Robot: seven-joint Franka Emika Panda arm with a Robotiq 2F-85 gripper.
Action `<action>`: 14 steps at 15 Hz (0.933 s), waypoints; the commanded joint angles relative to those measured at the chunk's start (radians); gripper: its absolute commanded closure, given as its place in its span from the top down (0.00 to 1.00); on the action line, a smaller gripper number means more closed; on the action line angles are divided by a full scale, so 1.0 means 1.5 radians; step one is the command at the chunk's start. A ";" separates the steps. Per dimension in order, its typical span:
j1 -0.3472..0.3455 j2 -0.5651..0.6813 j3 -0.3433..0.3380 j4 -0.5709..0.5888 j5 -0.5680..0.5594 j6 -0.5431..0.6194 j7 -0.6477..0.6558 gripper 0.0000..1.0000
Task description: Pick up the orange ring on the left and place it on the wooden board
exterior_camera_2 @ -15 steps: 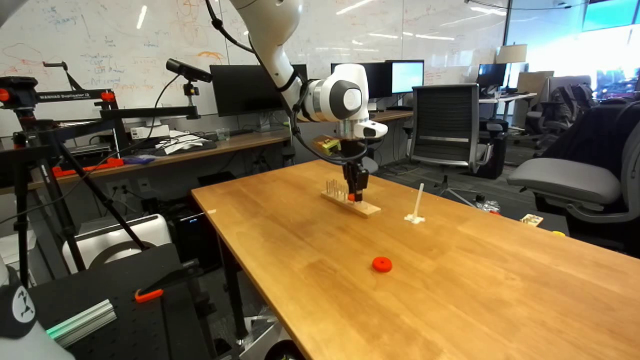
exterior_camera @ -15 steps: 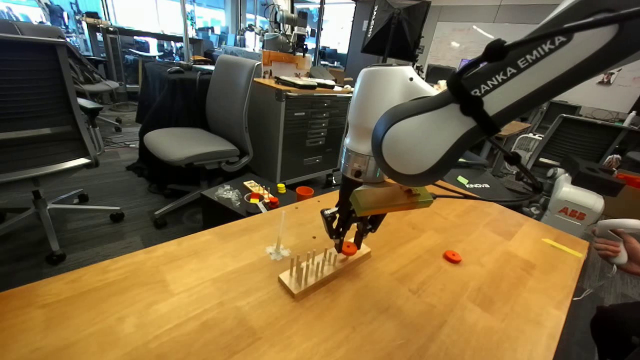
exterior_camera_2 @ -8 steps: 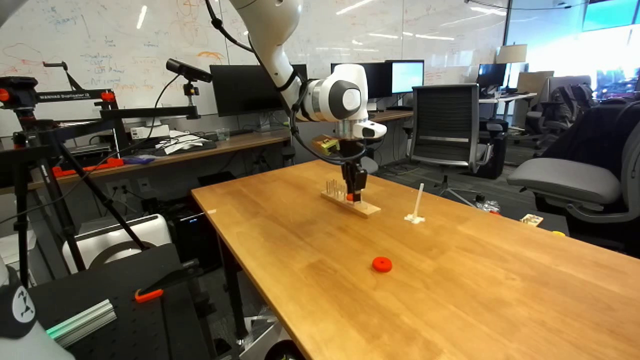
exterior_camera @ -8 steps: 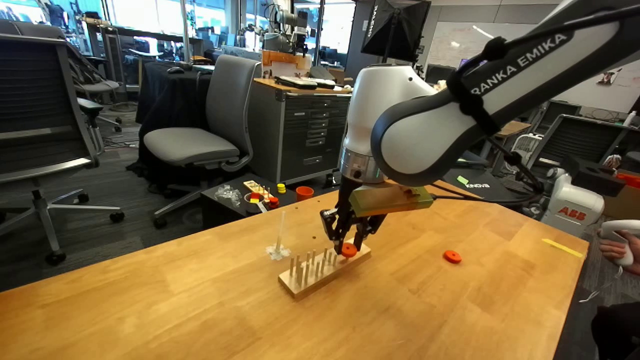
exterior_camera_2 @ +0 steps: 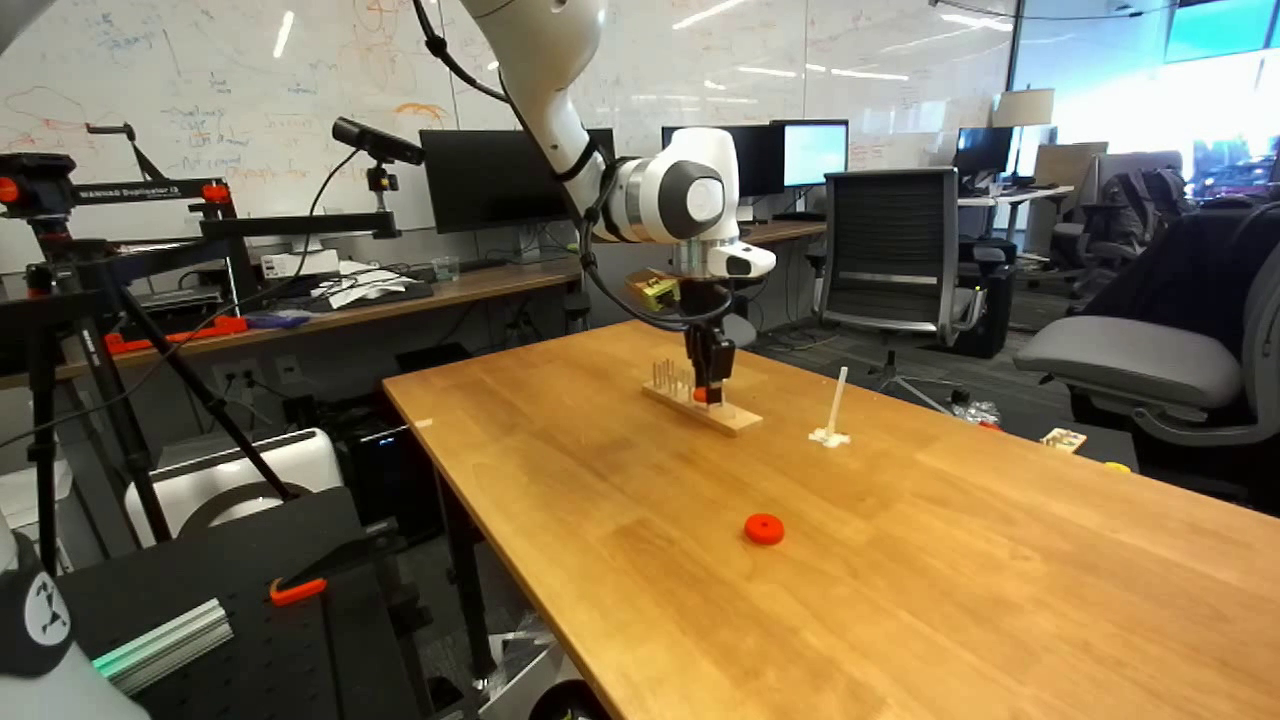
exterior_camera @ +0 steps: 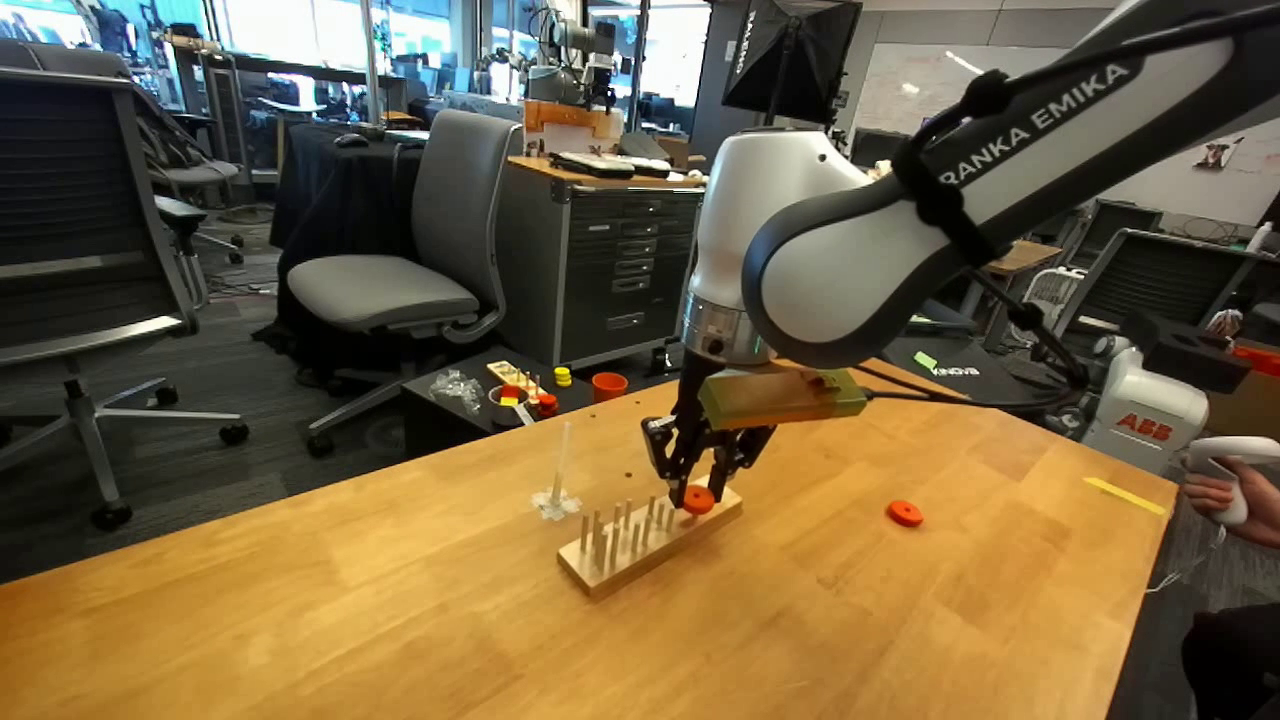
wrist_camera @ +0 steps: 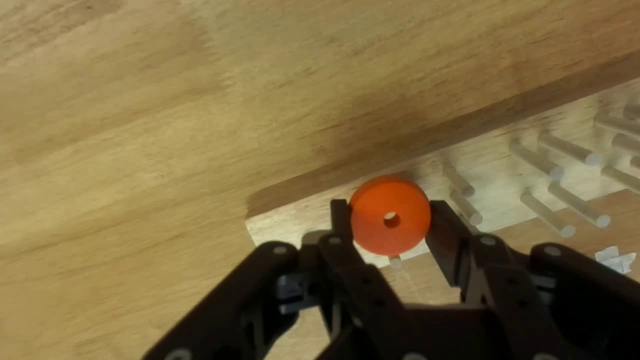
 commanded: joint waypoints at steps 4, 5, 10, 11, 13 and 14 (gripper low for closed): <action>-0.009 0.010 -0.002 0.018 0.015 -0.019 -0.002 0.18; -0.010 0.010 -0.002 0.018 0.015 -0.020 -0.002 0.18; -0.010 0.008 -0.001 0.025 0.014 -0.026 -0.001 0.18; -0.009 0.007 -0.002 0.026 0.013 -0.026 -0.001 0.18; -0.008 0.006 -0.002 0.027 0.013 -0.027 -0.001 0.18; -0.007 0.006 -0.003 0.029 0.011 -0.028 0.000 0.18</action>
